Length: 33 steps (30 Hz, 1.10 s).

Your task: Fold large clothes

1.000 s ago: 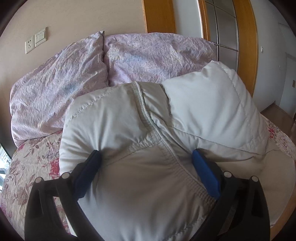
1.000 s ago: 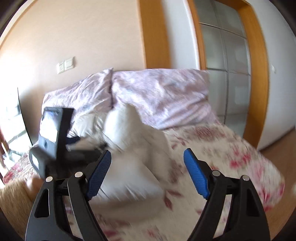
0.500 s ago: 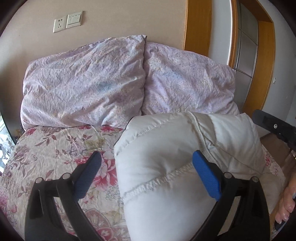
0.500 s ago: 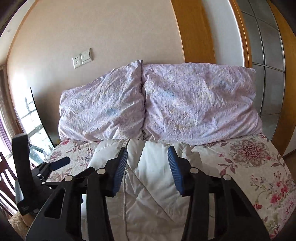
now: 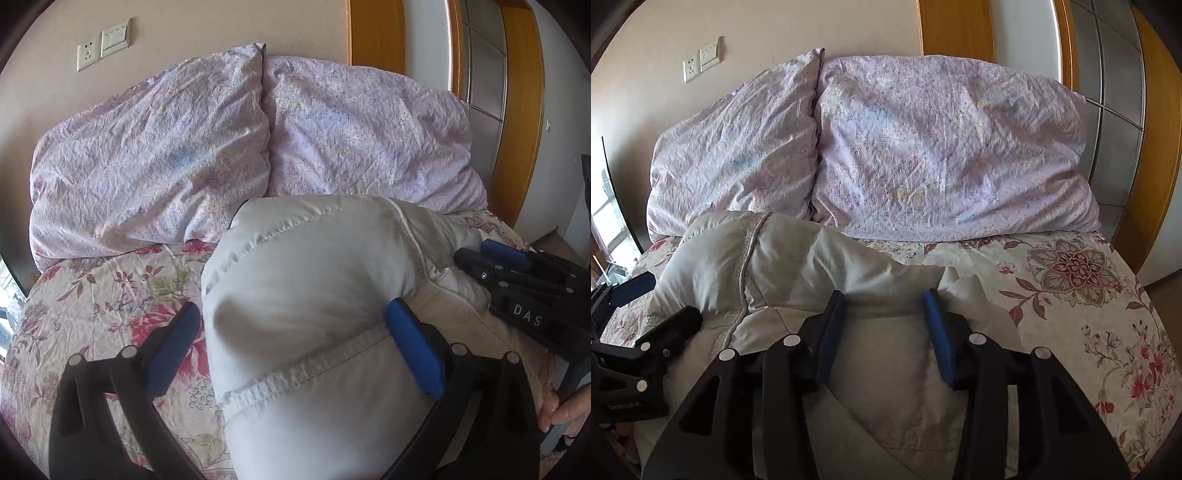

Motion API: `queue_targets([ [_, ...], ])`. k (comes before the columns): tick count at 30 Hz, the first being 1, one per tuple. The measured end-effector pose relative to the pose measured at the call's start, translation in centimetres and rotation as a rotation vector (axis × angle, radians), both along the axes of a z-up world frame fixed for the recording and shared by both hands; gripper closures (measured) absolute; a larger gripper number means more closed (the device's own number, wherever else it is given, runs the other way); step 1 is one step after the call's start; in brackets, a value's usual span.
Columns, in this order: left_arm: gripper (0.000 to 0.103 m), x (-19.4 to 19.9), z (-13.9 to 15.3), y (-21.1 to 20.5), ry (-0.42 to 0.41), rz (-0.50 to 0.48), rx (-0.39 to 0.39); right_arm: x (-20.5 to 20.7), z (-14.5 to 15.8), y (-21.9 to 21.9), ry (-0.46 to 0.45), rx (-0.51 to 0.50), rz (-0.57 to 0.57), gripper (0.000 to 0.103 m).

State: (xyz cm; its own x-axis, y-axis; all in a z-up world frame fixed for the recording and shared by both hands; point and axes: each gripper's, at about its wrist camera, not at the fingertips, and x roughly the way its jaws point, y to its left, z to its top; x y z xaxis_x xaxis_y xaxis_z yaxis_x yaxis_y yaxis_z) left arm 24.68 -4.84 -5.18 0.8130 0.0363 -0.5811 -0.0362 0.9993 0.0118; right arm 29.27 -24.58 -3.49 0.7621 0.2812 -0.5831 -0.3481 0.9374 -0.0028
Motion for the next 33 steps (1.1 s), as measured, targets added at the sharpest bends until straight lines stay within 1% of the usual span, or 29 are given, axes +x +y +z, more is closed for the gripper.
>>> queue_targets([
  [2,0.002,0.4,-0.4,0.0,0.013,-0.006,-0.013,0.3,-0.6,0.0,-0.005,-0.004,0.0,0.056],
  [5,0.002,1.0,-0.9,-0.1,0.034,-0.008,-0.025,1.0,-1.3,-0.4,0.014,0.014,0.007,0.055],
  [11,0.002,1.5,-1.4,-1.1,0.041,0.005,0.028,2.2,-2.8,-0.9,0.06,0.052,0.019,0.054],
  [14,0.002,1.9,-1.6,-1.4,0.05,0.007,0.039,2.8,-3.4,-1.0,0.09,0.064,0.022,0.054],
  [24,0.002,3.3,-2.9,-0.8,0.098,-0.004,-0.003,4.4,-4.7,-0.2,0.171,0.031,0.034,0.054],
  [33,0.002,4.1,-3.4,-1.3,0.129,0.02,0.037,5.5,-5.4,0.0,0.215,0.03,0.045,0.053],
])
